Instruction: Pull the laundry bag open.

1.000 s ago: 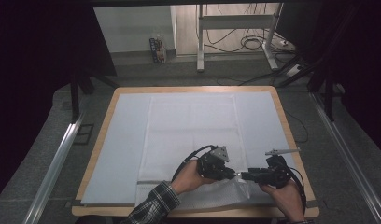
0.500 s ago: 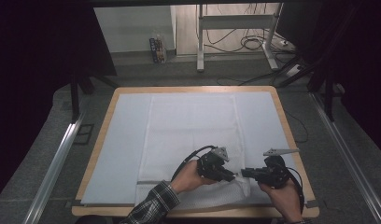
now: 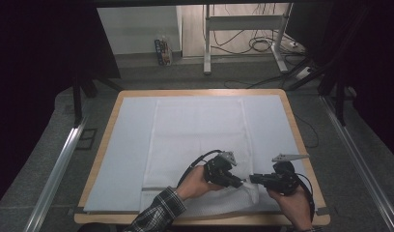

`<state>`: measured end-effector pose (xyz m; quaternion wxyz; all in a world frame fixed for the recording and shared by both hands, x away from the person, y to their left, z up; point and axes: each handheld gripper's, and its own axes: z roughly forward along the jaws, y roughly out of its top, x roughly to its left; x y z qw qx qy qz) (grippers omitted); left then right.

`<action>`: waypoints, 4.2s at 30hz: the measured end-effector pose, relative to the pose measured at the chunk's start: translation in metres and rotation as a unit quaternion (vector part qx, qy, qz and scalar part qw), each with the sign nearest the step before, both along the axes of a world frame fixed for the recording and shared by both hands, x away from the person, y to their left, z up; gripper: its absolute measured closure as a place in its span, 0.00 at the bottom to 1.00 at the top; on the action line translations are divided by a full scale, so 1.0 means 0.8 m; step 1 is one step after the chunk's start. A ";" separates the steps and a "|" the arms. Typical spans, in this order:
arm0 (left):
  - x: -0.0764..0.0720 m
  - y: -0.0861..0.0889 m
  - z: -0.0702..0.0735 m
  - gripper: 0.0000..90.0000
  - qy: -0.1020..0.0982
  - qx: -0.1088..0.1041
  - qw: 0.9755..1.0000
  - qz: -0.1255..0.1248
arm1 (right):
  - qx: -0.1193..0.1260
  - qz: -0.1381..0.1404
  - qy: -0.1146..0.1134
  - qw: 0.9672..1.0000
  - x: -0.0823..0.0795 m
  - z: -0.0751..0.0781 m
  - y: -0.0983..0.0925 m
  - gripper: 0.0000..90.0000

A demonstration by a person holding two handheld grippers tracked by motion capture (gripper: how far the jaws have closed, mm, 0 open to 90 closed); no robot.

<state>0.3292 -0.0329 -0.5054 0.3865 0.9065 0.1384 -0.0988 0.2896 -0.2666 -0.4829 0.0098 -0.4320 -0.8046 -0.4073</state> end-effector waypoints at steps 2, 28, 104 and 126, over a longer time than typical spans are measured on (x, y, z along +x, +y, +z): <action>0.000 0.001 0.001 0.93 -0.001 0.000 1.000 -0.001 | -0.003 -0.001 0.000 1.000 0.000 0.000 0.000 0.95; -0.006 -0.001 -0.012 0.94 -0.023 0.031 0.999 -0.005 | -0.006 -0.011 -0.015 1.000 -0.003 0.004 -0.002 0.96; -0.013 0.078 -0.011 0.97 0.000 0.022 1.000 0.019 | -0.053 -0.045 -0.015 0.997 -0.004 -0.001 -0.010 0.96; -0.025 0.112 -0.014 0.97 0.002 0.010 0.999 0.041 | -0.044 -0.044 -0.012 0.998 -0.009 -0.001 -0.014 0.96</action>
